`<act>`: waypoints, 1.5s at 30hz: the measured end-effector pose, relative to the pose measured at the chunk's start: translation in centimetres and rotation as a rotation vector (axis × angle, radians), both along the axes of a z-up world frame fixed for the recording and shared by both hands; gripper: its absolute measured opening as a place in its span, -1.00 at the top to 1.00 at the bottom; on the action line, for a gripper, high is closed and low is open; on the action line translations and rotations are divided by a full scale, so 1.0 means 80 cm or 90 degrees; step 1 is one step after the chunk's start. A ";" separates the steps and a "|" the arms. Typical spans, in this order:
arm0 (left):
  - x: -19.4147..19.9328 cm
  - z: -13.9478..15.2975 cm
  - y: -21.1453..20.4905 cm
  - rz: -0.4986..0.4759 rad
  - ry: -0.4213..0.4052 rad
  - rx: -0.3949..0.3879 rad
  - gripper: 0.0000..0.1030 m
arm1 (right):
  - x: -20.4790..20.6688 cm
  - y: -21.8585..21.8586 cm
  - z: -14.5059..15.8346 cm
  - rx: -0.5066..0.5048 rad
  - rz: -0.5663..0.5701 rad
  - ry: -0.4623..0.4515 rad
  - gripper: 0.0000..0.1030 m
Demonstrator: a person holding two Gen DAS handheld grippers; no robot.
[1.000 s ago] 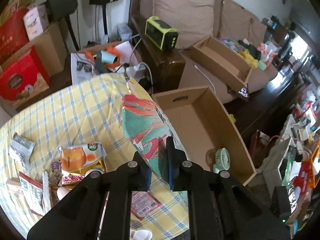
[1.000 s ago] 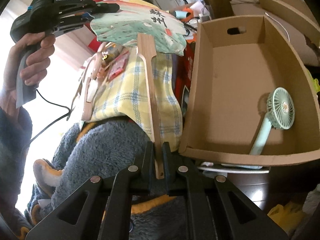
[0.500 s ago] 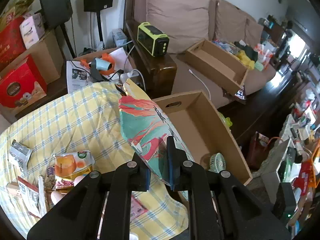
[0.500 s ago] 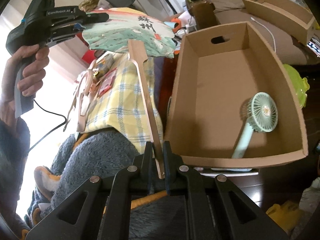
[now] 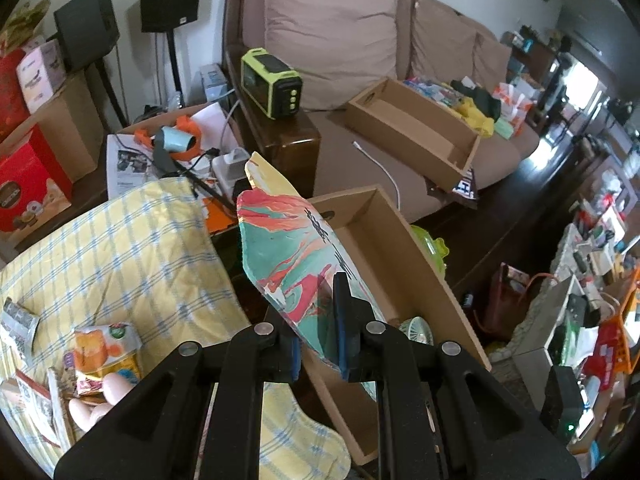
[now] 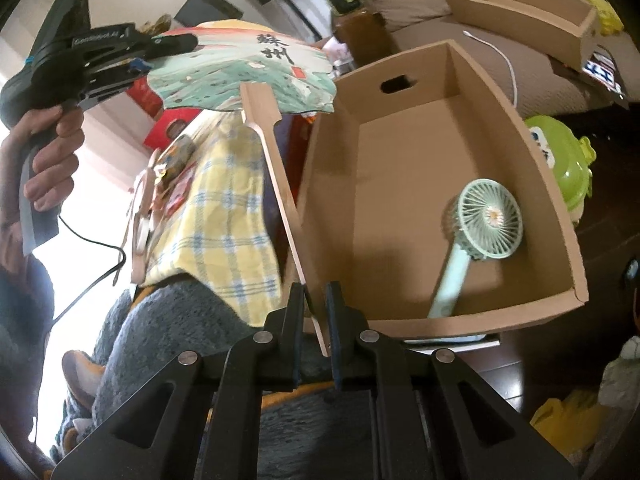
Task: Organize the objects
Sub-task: 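Carry the paper fan with both grippers over the cardboard box, then lower the paper fan into the box and open both grippers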
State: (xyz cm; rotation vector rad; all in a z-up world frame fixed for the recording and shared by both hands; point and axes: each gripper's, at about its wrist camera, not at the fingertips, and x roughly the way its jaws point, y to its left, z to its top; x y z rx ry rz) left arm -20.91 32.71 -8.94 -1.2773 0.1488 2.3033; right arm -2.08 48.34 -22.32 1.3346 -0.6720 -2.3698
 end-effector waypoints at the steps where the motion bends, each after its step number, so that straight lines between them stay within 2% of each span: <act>1: 0.000 -0.001 0.005 -0.003 -0.001 -0.001 0.76 | 0.000 0.005 -0.003 -0.004 -0.008 -0.001 0.81; 11: 0.004 -0.002 0.041 -0.026 -0.003 0.024 0.79 | -0.001 0.038 -0.021 -0.027 -0.067 -0.014 0.78; 17: 0.001 -0.004 0.049 -0.029 -0.011 0.042 0.81 | -0.020 0.054 -0.036 -0.043 -0.099 -0.032 0.75; 24: -0.002 -0.011 0.055 -0.030 -0.021 0.048 0.82 | -0.034 0.057 -0.042 -0.046 -0.104 -0.033 0.75; 39: -0.001 -0.050 0.064 -0.018 -0.055 0.048 0.84 | -0.039 0.058 -0.068 -0.033 -0.122 -0.092 0.74; 45: -0.004 -0.054 0.063 -0.012 -0.076 0.068 0.85 | -0.041 0.051 -0.074 -0.014 -0.111 -0.101 0.75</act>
